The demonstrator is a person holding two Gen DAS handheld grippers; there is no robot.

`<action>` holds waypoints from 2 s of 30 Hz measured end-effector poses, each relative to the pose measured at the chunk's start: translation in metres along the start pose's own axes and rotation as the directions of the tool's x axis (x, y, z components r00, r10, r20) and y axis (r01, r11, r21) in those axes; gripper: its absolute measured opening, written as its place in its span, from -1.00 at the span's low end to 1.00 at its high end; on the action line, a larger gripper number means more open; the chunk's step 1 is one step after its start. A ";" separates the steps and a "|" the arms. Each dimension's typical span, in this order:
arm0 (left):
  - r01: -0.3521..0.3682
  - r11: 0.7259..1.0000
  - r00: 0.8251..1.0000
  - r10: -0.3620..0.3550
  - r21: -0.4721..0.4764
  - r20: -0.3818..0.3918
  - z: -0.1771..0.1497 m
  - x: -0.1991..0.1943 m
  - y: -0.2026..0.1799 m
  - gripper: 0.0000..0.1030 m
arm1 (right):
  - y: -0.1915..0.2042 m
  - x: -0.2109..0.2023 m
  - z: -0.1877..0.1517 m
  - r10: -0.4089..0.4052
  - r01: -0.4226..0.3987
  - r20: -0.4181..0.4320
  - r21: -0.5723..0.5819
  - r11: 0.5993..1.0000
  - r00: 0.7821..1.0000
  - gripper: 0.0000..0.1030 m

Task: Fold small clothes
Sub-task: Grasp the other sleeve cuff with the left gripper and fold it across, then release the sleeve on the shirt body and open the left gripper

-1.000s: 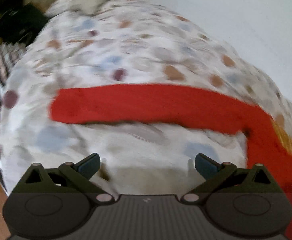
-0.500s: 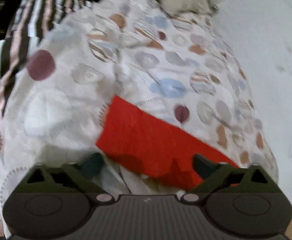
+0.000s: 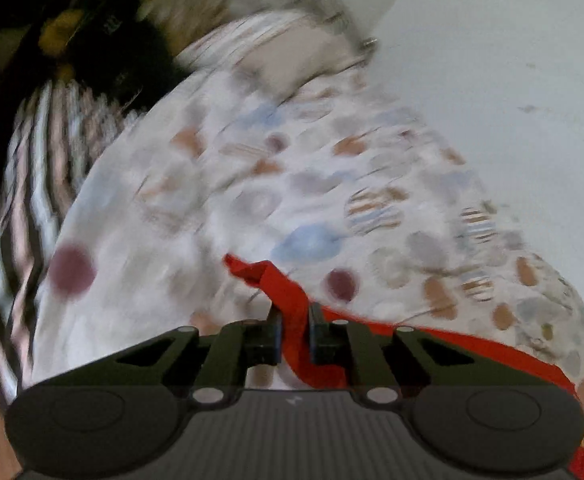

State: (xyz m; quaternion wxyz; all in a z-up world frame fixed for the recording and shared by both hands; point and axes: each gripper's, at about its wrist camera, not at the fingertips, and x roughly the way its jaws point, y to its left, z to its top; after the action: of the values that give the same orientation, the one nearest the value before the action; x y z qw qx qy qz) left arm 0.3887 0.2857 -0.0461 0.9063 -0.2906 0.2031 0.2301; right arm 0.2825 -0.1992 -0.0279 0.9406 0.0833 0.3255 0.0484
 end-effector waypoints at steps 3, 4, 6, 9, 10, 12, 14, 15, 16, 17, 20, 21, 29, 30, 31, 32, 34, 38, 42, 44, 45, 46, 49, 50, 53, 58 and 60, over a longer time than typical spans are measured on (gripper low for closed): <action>0.095 0.986 0.993 -0.103 0.136 0.054 0.019 -0.007 -0.040 -0.78 | -0.005 -0.001 0.002 0.000 0.000 0.015 0.016 1.000 1.000 0.99; 0.142 0.973 0.985 -0.157 0.181 0.069 0.026 -0.012 -0.057 -0.78 | -0.007 -0.001 0.002 0.002 -0.002 0.021 0.018 1.000 1.000 0.99; 0.237 0.937 0.959 -0.268 0.258 0.094 0.037 -0.025 -0.089 -0.78 | -0.011 -0.003 0.004 -0.004 0.003 0.040 0.017 1.000 0.999 0.99; 0.374 0.850 0.893 -0.438 0.371 0.104 0.044 -0.052 -0.143 -0.78 | -0.018 -0.008 0.007 -0.020 0.018 0.075 0.021 1.000 0.997 0.99; 0.417 0.815 0.867 -0.490 0.403 0.094 0.042 -0.062 -0.161 -0.78 | -0.021 -0.010 0.008 -0.026 0.024 0.086 0.024 0.999 0.996 0.99; 0.480 0.742 0.822 -0.567 0.469 0.056 0.032 -0.081 -0.195 -0.78 | -0.028 -0.015 0.010 -0.045 0.042 0.109 0.030 0.999 0.993 0.99; 0.538 0.642 0.769 -0.639 0.546 -0.008 0.009 -0.101 -0.231 -0.79 | -0.038 -0.021 0.013 -0.064 0.062 0.122 0.025 0.998 0.990 0.99; 0.559 0.599 0.748 -0.662 0.573 -0.038 -0.003 -0.109 -0.243 -0.79 | -0.042 -0.023 0.013 -0.078 0.077 0.127 0.017 0.997 0.989 0.99; 0.587 0.542 0.720 -0.690 0.601 -0.080 -0.019 -0.118 -0.258 -0.79 | -0.048 -0.027 0.013 -0.102 0.102 0.134 0.008 0.995 0.986 0.99; 0.617 0.486 0.688 -0.714 0.618 -0.125 -0.037 -0.126 -0.271 -0.79 | -0.054 -0.030 0.013 -0.127 0.128 0.139 0.000 0.992 0.982 0.99; 0.704 0.342 0.604 -0.749 0.622 -0.272 -0.091 -0.140 -0.299 -0.79 | -0.077 -0.040 0.011 -0.198 0.199 0.142 0.004 0.980 0.970 0.99; 0.723 0.311 0.587 -0.748 0.616 -0.311 -0.107 -0.142 -0.305 -0.79 | -0.084 -0.044 0.010 -0.220 0.221 0.141 0.012 0.975 0.965 0.99; 0.826 0.247 0.547 -0.568 0.506 -0.615 -0.223 -0.105 -0.310 -0.76 | -0.136 -0.070 -0.009 -0.371 0.361 0.114 0.100 0.927 0.922 0.99; 0.825 0.259 0.553 -0.549 0.502 -0.627 -0.227 -0.101 -0.309 -0.75 | -0.139 -0.071 -0.012 -0.377 0.367 0.110 0.106 0.924 0.919 0.99; 0.826 0.269 0.557 -0.527 0.496 -0.642 -0.230 -0.097 -0.307 -0.71 | -0.142 -0.072 -0.014 -0.383 0.372 0.107 0.110 0.922 0.917 0.99; 0.826 0.274 0.559 -0.513 0.493 -0.651 -0.231 -0.094 -0.305 -0.63 | -0.145 -0.073 -0.016 -0.387 0.376 0.104 0.113 0.920 0.916 0.99; 0.824 0.274 0.561 -0.512 0.496 -0.651 -0.232 -0.098 -0.298 -0.29 | -0.146 -0.069 -0.017 -0.392 0.381 0.097 0.117 0.917 0.915 0.99; 0.800 0.263 0.587 -0.534 0.540 -0.609 -0.225 -0.122 -0.279 0.60 | -0.146 -0.065 -0.014 -0.387 0.374 0.108 0.128 0.919 0.916 0.99; 0.762 0.285 0.635 -0.506 0.581 -0.584 -0.210 -0.136 -0.272 0.73 | -0.139 -0.060 -0.003 -0.365 0.350 0.140 0.122 0.929 0.920 0.99; 0.720 0.338 0.686 -0.474 0.606 -0.551 -0.202 -0.134 -0.261 0.86 | -0.133 -0.056 0.002 -0.350 0.336 0.151 0.110 0.935 0.924 0.99; 0.700 0.359 0.709 -0.459 0.618 -0.536 -0.198 -0.133 -0.256 0.88 | -0.131 -0.054 0.004 -0.342 0.329 0.154 0.105 0.938 0.927 0.99; 0.668 0.384 0.740 -0.438 0.638 -0.511 -0.193 -0.130 -0.250 0.90 | -0.128 -0.051 0.006 -0.332 0.320 0.155 0.097 0.942 0.930 0.99; 0.542 0.447 0.839 -0.346 0.712 -0.421 -0.182 -0.112 -0.234 0.91 | -0.120 -0.038 0.016 -0.297 0.292 0.145 0.059 0.955 0.944 0.99; 0.490 0.471 0.871 -0.306 0.734 -0.385 -0.177 -0.104 -0.230 0.91 | -0.116 -0.033 0.019 -0.285 0.282 0.141 0.043 0.959 0.948 0.99; 0.398 0.518 0.916 -0.259 0.757 -0.305 -0.163 -0.076 -0.219 0.91 | -0.103 -0.016 0.032 -0.250 0.254 0.126 -0.017 0.967 0.960 0.99; 0.268 0.519 0.962 -0.188 0.811 -0.198 -0.157 -0.027 -0.222 0.87 | -0.082 0.018 0.056 -0.196 0.205 0.084 -0.112 0.972 0.977 0.99; 0.260 0.508 0.963 -0.199 0.821 -0.182 -0.159 -0.011 -0.229 0.87 | -0.076 0.032 0.063 -0.186 0.195 0.077 -0.129 0.972 0.979 0.99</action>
State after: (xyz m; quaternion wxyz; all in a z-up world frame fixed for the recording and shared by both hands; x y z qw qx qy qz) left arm 0.4649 0.0177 -0.0600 0.9493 0.1469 0.2766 -0.0266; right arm 0.3493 -0.2770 -0.0125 0.9544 -0.0112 0.2976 -0.0228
